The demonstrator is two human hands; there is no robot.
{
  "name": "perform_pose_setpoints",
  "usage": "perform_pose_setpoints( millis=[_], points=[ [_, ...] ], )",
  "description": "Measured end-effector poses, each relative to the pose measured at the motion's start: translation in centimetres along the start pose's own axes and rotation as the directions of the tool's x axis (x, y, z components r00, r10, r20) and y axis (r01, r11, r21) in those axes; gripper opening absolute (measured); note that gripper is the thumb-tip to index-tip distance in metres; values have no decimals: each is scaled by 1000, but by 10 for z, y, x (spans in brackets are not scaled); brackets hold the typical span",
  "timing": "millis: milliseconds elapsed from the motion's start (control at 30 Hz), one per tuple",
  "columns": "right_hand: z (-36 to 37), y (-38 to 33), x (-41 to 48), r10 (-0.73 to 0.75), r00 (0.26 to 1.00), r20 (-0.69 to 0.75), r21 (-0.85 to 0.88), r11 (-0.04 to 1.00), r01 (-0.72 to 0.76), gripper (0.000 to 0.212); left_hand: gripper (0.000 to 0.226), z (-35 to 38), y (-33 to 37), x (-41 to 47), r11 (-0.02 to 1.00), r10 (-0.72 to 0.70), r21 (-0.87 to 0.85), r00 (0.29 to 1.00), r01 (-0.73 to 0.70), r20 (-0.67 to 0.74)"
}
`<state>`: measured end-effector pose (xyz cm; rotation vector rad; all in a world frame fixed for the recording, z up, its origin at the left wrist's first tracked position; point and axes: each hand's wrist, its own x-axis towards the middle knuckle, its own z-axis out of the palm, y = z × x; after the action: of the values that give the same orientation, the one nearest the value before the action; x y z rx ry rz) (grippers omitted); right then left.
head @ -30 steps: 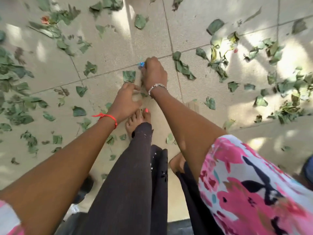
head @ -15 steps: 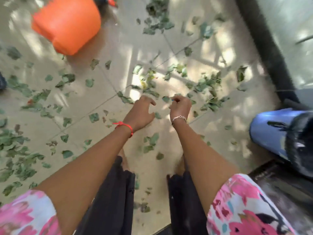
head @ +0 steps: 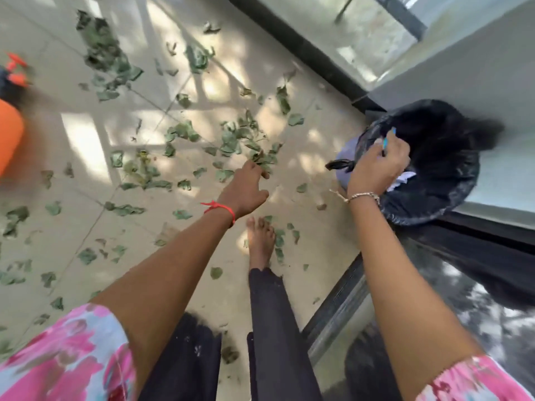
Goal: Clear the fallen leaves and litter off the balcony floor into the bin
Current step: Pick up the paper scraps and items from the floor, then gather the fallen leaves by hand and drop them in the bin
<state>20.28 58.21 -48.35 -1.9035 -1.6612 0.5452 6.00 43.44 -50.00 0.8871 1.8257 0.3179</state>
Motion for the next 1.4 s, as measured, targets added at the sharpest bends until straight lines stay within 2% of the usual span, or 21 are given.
perform_pose_setpoints(
  millis=[133, 233, 400, 500, 567, 633, 667, 800, 867, 933, 1067, 1167, 1267, 1400],
  points=[
    [-10, 37, 25, 261, 960, 98, -237, 943, -232, 36, 37, 8, 8, 1, 997, -26, 69, 999, 24, 34],
    [-15, 38, 27, 319, 944, 85, -271, 919, -286, 34, 37, 6, 7, -7, 993, -51, 113, 997, 44, 55],
    [-9, 9, 2, 114, 989, 97, -93, 990, -105, 32, 39, -10, -5, -26, 979, -140, 154, 990, 134, 27],
    [-1, -15, -28, -38, 976, 214, -45, 998, 49, 33, 39, -22, -17, -39, 969, -180, 172, 984, 175, 13],
    [5, -35, -53, -152, 937, 313, -38, 984, 172, 28, 39, -33, -28, -50, 965, -200, 172, 980, 198, -9],
    [12, -53, -80, -281, 862, 422, -26, 946, 322, 22, 39, -44, -41, -61, 963, -220, 148, 975, 224, -38],
    [17, -62, -94, -359, 800, 481, -9, 910, 414, 20, 39, -50, -49, -68, 963, -234, 126, 971, 239, -55],
    [36, -99, -150, -597, 446, 667, 50, 633, 772, 11, 40, -72, -85, -99, 955, -291, 4, 944, 295, -153],
    [45, -118, -180, -657, 269, 704, 97, 464, 880, 3, 40, -82, -106, -117, 947, -321, -51, 925, 317, -204],
    [53, -134, -206, -640, 140, 755, 133, 359, 924, 12, 42, -89, -126, -134, 939, -343, -83, 903, 333, -260],
    [68, -166, -257, -582, 20, 813, 184, 290, 939, 15, 45, -101, -173, -171, 920, -391, -160, 847, 357, -360],
    [76, -181, -289, -531, -11, 847, 204, 306, 930, 7, 46, -105, -202, -195, 911, -412, -206, 820, 358, -396],
    [83, -189, -315, -478, -60, 877, 217, 281, 935, 19, 50, -108, -223, -213, 912, -407, -225, 819, 342, -406],
    [87, -192, -345, -403, -111, 908, 215, 222, 951, 11, 53, -111, -242, -232, 900, -429, -265, 812, 346, -395]
  ],
)
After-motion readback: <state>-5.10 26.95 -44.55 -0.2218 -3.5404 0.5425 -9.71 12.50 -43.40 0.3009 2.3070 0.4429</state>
